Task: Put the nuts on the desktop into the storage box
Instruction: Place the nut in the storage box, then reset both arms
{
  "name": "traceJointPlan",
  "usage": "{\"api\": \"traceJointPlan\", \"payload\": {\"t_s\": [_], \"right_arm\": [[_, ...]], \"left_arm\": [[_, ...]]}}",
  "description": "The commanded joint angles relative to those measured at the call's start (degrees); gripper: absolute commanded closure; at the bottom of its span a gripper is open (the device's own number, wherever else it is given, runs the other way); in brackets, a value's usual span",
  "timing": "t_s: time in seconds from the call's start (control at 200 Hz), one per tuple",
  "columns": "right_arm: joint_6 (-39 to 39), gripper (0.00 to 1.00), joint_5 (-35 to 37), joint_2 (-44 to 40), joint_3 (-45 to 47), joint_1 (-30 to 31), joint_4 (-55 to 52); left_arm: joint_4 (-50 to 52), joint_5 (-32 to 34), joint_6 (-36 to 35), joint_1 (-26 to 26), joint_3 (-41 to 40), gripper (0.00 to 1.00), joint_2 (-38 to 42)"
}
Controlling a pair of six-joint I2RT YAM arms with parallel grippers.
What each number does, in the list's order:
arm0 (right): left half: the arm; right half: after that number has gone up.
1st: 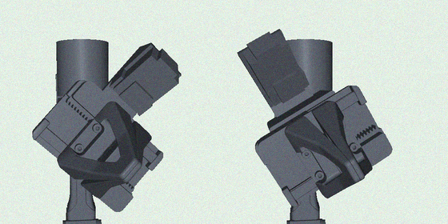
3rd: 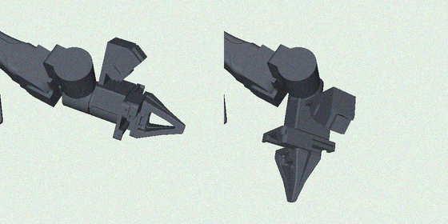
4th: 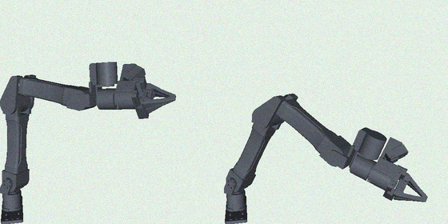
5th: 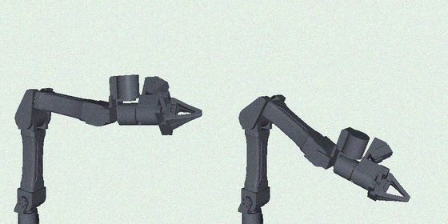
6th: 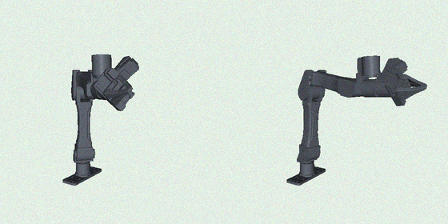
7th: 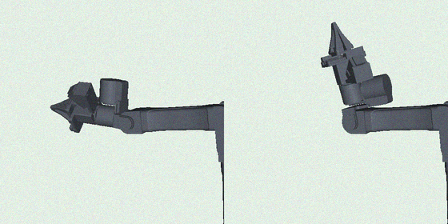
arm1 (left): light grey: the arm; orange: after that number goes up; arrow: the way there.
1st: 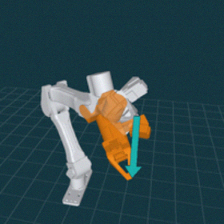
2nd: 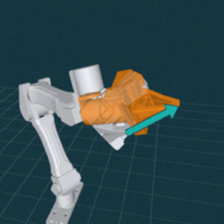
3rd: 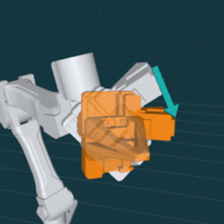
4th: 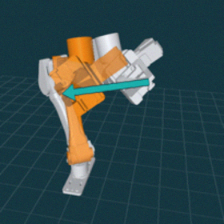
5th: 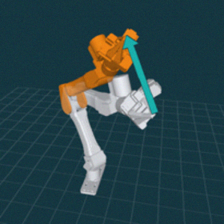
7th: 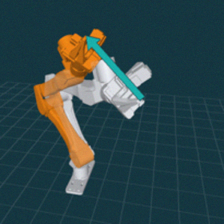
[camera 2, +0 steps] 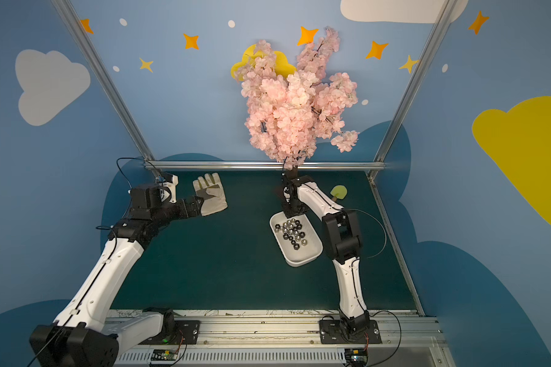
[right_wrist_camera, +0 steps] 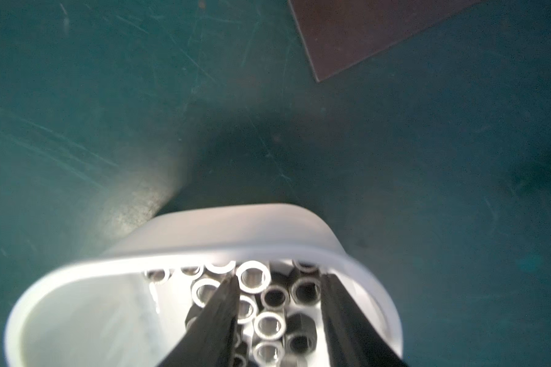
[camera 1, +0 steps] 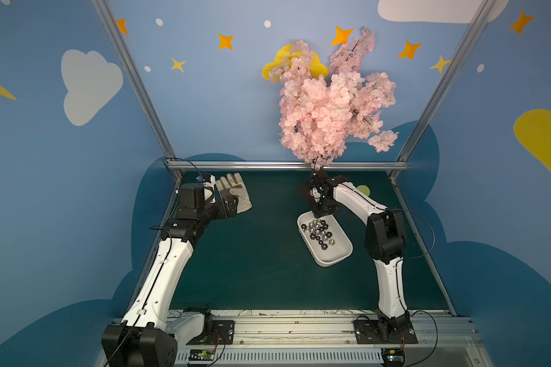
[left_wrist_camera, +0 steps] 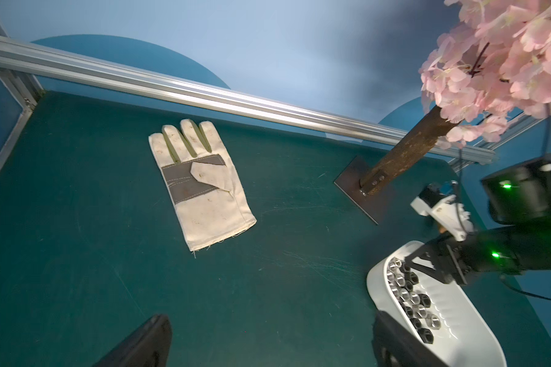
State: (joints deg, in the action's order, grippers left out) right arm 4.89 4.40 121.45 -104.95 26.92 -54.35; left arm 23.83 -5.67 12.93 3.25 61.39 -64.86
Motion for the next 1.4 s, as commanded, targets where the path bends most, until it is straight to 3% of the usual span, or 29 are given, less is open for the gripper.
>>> {"api": "traceJointPlan", "payload": {"t_s": [0.0,0.155,0.275,0.591,0.721,0.851,0.976,1.087,1.392], "right_arm": [[2.6,0.48,-1.2,-12.4,4.3,0.7,3.8],[3.7,0.34,-2.3,-26.4,14.1,0.4,10.1],[3.2,0.24,3.4,-35.8,19.9,-0.4,13.5],[4.7,0.02,9.1,-55.8,35.6,-5.3,25.1],[4.4,0.01,11.1,-55.6,37.2,-8.1,22.4],[6.2,0.02,14.0,-56.1,39.0,-11.0,22.3],[7.2,0.02,13.9,-60.5,49.6,-14.6,31.8],[5.4,0.01,13.9,-61.8,58.8,-16.9,40.7],[5.3,0.02,13.0,-56.8,66.1,-21.7,49.7]], "left_arm": [[-1.4,5.9,-2.9,-0.4,-2.6,0.00,2.5],[-8.3,9.8,-5.8,-1.0,-9.0,0.00,5.2],[-12.5,10.8,-5.7,-3.1,-11.5,0.00,4.3],[-18.7,11.0,-9.9,-8.3,-18.0,0.00,5.0],[-27.7,11.6,-7.5,-8.8,-24.7,0.00,4.9],[-33.2,12.9,-6.1,-8.9,-27.2,0.00,-0.5],[-43.8,13.1,-3.0,-8.9,-30.3,0.00,-8.8],[-52.2,9.4,-5.4,-8.7,-32.0,0.00,-15.5],[-60.4,2.0,-9.9,-8.1,-34.4,0.00,-20.2]]}}
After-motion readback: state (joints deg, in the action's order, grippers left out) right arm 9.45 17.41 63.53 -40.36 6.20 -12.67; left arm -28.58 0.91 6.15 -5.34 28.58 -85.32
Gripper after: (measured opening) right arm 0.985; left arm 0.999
